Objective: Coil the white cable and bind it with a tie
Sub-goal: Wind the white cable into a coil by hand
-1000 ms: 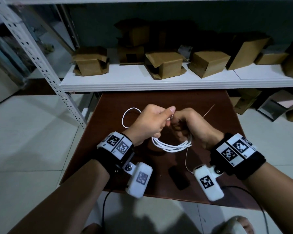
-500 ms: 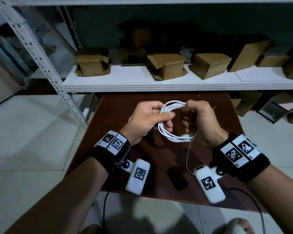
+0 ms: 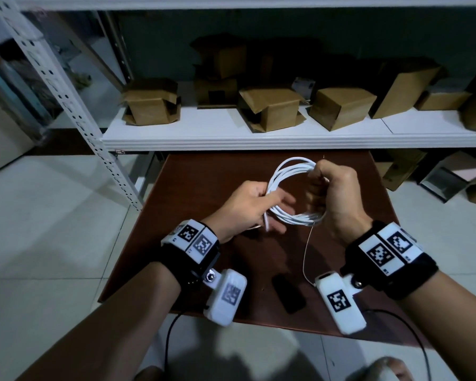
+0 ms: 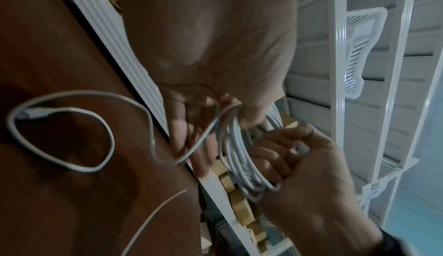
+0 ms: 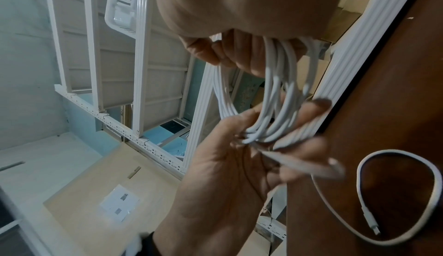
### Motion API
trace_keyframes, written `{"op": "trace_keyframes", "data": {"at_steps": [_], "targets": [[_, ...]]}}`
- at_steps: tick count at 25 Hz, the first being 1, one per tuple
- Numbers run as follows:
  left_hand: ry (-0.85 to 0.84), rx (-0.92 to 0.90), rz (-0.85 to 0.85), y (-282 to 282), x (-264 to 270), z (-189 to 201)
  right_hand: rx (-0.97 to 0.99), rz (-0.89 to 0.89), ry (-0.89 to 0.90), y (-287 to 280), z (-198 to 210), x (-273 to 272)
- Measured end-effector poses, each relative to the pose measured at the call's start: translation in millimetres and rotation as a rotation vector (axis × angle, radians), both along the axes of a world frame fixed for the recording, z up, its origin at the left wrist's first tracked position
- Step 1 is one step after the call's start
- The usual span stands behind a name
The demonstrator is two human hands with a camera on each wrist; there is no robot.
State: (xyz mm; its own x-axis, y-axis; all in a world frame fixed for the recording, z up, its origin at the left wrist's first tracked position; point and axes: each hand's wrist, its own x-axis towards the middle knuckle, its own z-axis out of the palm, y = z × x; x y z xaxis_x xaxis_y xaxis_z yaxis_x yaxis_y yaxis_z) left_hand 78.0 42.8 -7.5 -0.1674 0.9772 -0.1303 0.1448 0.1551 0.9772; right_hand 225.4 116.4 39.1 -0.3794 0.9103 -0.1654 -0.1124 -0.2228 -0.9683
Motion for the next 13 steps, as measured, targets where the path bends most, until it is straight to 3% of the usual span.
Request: {"op": "trace_keyframes", "data": {"at_steps": [4,10,13], "targets": [[-0.07,0.234,0.079,4.4,6.6,-4.3,-0.123,-0.083,0.099,-0.3,0.0,-3.2],[-0.656,0.231,0.064,4.0,13.2,6.3,-0.285,-0.055,0.264,0.6,0.1,-6.3],[-0.672,0.208,0.091,4.7,7.6,11.8,-0.322,0.047,0.337,1.4,-4.2,-6.6]]}}
